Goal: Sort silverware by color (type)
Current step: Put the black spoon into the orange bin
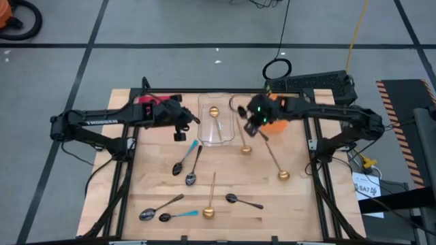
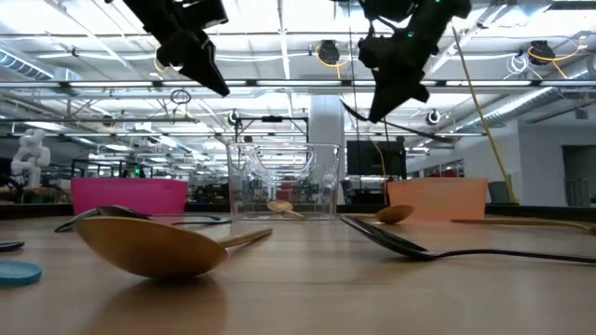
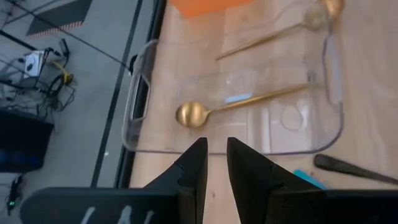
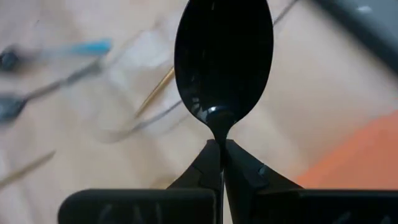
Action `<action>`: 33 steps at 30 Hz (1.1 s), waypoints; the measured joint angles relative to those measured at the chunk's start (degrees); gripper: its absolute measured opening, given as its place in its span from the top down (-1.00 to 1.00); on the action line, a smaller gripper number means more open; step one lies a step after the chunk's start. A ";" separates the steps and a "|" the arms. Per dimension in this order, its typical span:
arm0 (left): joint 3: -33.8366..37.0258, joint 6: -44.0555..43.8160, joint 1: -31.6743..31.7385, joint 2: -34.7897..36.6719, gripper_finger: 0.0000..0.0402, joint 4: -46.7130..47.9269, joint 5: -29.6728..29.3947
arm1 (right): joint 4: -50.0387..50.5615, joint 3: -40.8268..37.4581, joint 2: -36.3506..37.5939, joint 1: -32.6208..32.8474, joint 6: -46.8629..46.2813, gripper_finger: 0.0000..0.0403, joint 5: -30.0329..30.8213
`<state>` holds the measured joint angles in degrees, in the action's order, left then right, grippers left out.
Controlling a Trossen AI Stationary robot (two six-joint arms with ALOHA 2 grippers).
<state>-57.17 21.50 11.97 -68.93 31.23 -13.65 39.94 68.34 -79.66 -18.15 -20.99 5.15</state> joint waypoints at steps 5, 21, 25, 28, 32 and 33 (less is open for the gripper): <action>0.00 1.20 2.42 0.00 0.65 -0.03 0.00 | 7.93 5.82 -0.33 -7.87 1.65 1.00 1.02; 0.00 2.26 9.04 -0.02 0.65 -0.13 0.07 | 22.48 6.77 -8.97 -21.76 3.16 1.00 0.55; 0.00 1.96 9.74 -0.02 0.65 0.12 0.09 | 22.88 6.77 -12.24 -23.19 4.15 1.00 -2.40; 0.00 1.79 9.86 -0.02 0.65 0.22 0.09 | 22.99 6.77 -14.32 -23.93 4.13 0.99 -3.82; 0.00 2.03 9.86 -0.04 0.65 0.26 0.13 | 24.09 6.77 -16.80 -24.65 3.89 0.99 -3.95; 0.00 2.13 9.86 -0.04 0.65 0.26 0.13 | 24.23 6.77 -17.28 -24.89 3.69 0.99 -3.96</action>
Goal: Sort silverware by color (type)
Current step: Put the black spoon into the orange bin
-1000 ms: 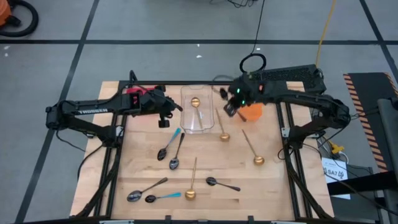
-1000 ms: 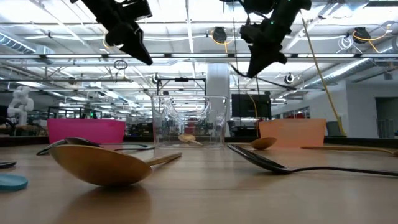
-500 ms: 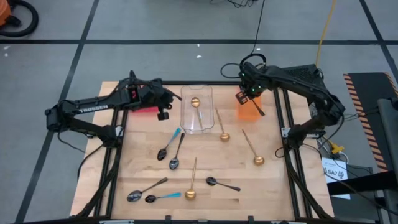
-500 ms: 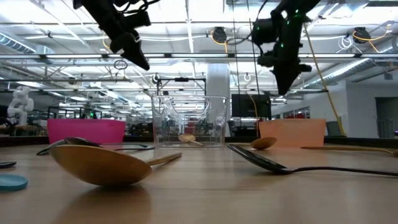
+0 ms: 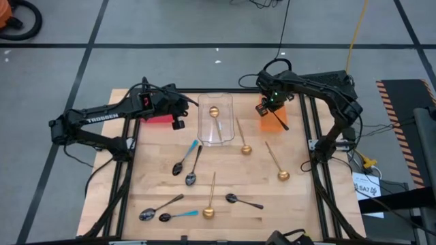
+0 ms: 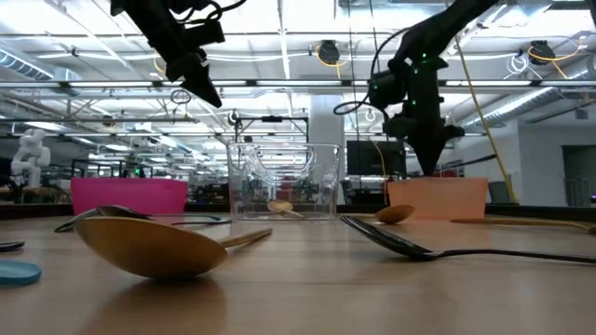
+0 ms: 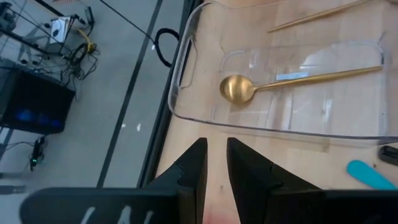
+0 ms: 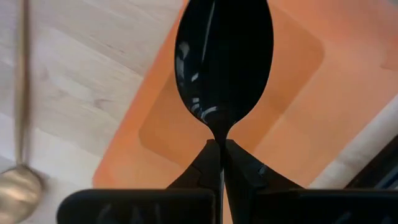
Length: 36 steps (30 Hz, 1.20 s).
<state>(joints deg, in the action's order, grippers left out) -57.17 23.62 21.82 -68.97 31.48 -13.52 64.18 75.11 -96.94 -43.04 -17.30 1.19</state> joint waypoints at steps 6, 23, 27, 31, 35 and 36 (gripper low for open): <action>0.00 0.17 -0.04 0.00 0.65 0.07 0.10 | 0.14 0.00 -2.36 -0.90 0.00 0.99 0.00; 0.00 0.49 -0.04 0.00 0.65 0.07 0.15 | -2.38 0.00 -5.43 -1.99 1.30 0.93 -0.01; 0.00 0.48 -0.04 0.00 0.65 0.07 0.15 | -3.49 0.00 -5.43 -1.99 1.70 0.85 0.00; 0.00 0.47 -0.04 0.00 0.65 0.07 0.15 | -4.00 0.00 -5.43 -1.99 1.62 0.78 0.10; 0.00 0.45 -0.04 0.00 0.65 0.07 0.15 | -4.39 0.00 -5.43 -1.99 1.60 0.69 0.11; 0.00 0.45 -0.04 -0.01 0.65 0.07 0.15 | -4.39 0.00 -5.43 -1.99 1.60 0.67 0.13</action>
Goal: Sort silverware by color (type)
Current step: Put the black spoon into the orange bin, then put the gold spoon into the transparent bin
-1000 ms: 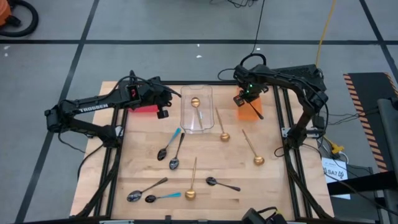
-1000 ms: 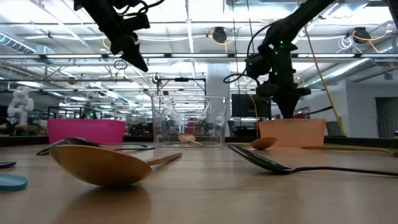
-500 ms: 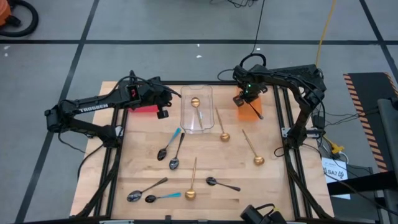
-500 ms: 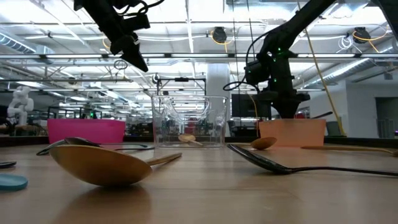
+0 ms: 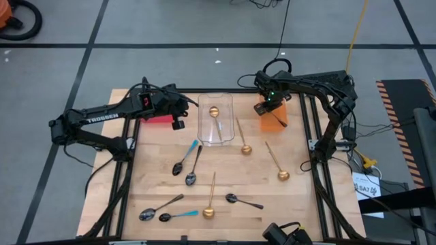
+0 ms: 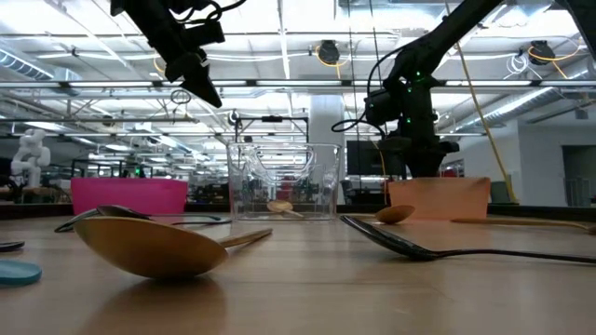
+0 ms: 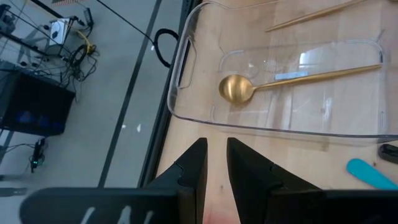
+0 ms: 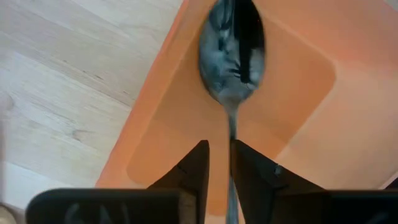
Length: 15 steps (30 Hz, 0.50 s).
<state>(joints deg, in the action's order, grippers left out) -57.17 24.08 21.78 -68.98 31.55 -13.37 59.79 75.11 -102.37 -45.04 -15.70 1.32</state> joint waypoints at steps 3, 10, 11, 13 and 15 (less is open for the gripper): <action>0.00 -0.01 0.00 0.01 0.65 0.00 0.00 | 0.00 0.00 0.00 0.00 0.10 0.60 0.02; 0.00 -1.87 0.00 0.00 0.65 0.30 0.63 | 0.39 0.00 0.21 0.30 0.43 0.54 0.02; 0.00 -2.38 0.00 0.00 0.65 0.68 1.24 | 0.44 0.00 0.43 0.57 0.63 0.54 0.05; 0.00 -3.71 0.00 0.01 0.65 1.90 2.32 | 0.44 0.00 1.13 1.29 0.87 0.54 0.09; 0.00 -5.33 0.00 0.01 0.65 3.24 3.24 | 0.32 0.00 2.23 2.10 1.00 0.55 0.11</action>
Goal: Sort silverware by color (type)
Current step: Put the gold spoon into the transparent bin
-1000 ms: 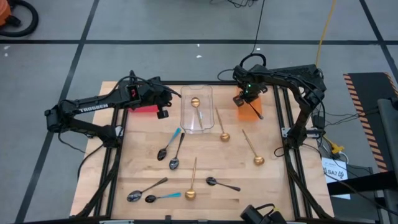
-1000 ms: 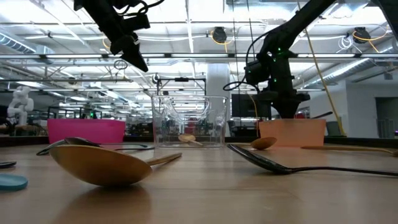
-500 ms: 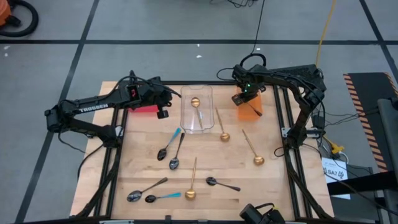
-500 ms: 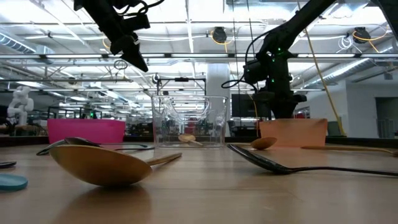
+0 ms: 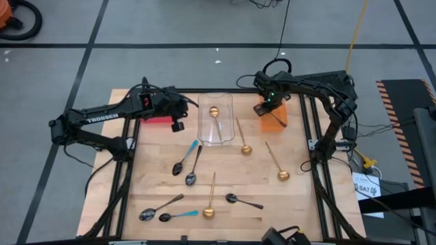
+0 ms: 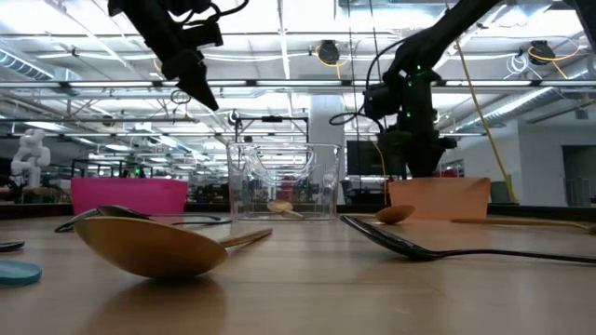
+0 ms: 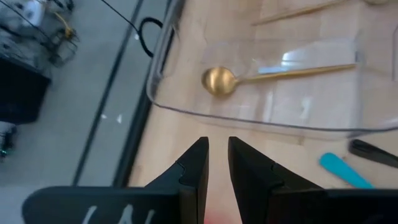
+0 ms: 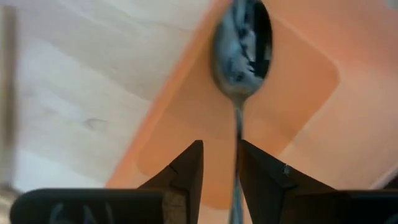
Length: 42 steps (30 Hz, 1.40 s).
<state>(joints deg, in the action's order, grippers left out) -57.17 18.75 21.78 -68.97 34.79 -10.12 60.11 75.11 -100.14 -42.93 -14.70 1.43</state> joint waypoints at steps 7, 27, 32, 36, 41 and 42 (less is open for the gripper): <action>0.00 -6.08 -0.15 -0.02 0.65 4.01 1.30 | -1.28 0.00 5.84 4.28 -0.56 0.55 0.21; 0.00 -9.86 -5.58 -0.02 0.65 5.33 1.29 | -2.82 0.00 10.84 25.82 -6.95 0.55 0.00; 0.00 -9.95 -6.51 -0.02 0.65 5.29 1.28 | -2.63 0.01 10.82 29.61 -8.62 0.55 0.00; 0.00 -10.36 -7.02 -0.02 0.65 5.29 1.28 | -0.68 0.00 10.82 32.64 -11.77 0.55 0.00; 0.00 -10.31 -7.79 -0.02 0.65 5.27 1.27 | 0.37 -3.05 10.82 36.76 -17.41 0.55 -0.15; 0.00 -10.26 -7.92 -0.02 0.65 5.27 1.27 | 0.50 -4.11 10.80 37.50 -18.61 0.55 -0.26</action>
<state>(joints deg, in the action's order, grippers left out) -57.17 8.49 13.86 -68.99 40.05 -8.86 60.61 71.00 -89.34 -5.43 -33.31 1.17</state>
